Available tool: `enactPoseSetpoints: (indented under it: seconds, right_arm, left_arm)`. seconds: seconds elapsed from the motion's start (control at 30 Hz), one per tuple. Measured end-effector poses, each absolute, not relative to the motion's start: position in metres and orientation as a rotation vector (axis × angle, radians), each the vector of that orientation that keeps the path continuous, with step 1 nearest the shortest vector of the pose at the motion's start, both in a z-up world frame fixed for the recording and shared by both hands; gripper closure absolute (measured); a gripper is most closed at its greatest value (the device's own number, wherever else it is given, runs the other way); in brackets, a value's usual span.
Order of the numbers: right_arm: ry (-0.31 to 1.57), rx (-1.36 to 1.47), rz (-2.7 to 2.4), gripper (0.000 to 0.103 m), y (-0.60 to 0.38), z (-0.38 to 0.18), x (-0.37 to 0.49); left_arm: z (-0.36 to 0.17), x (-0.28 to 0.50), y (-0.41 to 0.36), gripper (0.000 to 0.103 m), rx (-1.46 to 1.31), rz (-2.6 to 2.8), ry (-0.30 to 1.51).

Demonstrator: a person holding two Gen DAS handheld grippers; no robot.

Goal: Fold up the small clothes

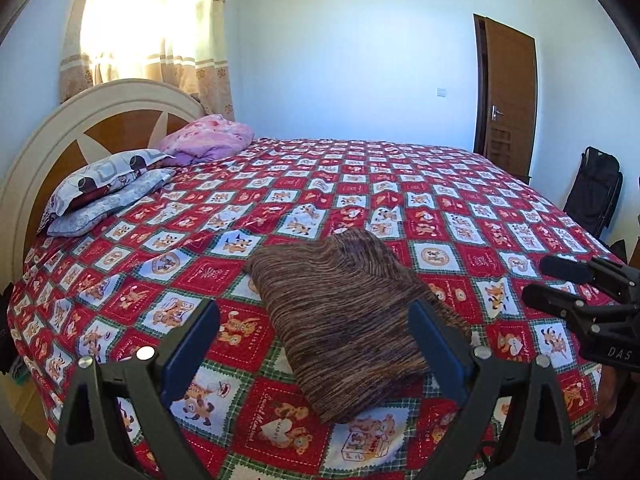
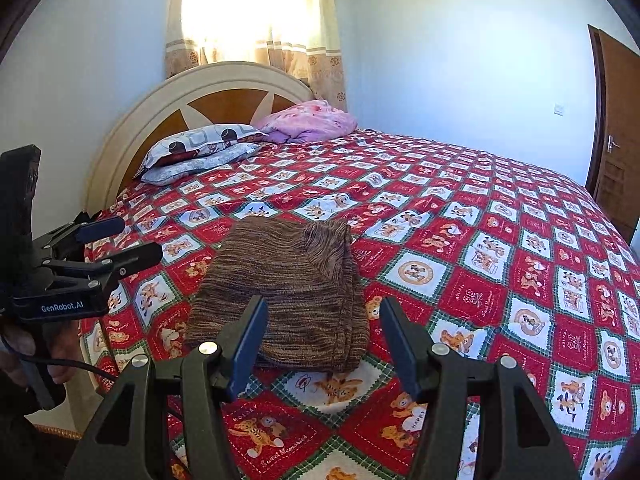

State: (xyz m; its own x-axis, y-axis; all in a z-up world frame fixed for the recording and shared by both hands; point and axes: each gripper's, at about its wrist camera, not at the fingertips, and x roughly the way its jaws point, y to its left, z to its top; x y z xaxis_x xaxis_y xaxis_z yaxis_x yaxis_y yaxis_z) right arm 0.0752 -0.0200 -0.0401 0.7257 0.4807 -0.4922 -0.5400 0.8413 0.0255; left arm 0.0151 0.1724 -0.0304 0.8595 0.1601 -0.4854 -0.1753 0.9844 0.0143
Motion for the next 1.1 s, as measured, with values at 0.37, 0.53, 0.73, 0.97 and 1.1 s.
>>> enactPoseSetpoints:
  seconds: [0.37, 0.53, 0.73, 0.97, 1.1]
  right_arm:
    - [0.498, -0.117, 0.548, 0.043, -0.0253, -0.0364, 0.0738]
    - [0.494, -0.117, 0.544, 0.043, -0.0266, -0.0362, 0.0742]
    - [0.482, -0.114, 0.534, 0.043, -0.0285, -0.0339, 0.0742]
    - [0.472, -0.112, 0.532, 0.043, -0.0293, -0.0325, 0.0729]
    - [0.454, -0.116, 0.523, 0.043, -0.0279, -0.0302, 0.0692]
  left_arm:
    - [-0.032, 0.015, 0.171, 0.006, -0.037, 0.177, 0.513]
    - [-0.032, 0.0146, 0.1715, 0.006, -0.038, 0.175, 0.513]
    - [-0.0324, 0.0147, 0.1724, 0.006, -0.037, 0.175, 0.514]
    - [-0.0324, 0.015, 0.1715, 0.006, -0.038, 0.176, 0.514]
    - [-0.0322, 0.0143, 0.1713, 0.006, -0.037, 0.176, 0.515]
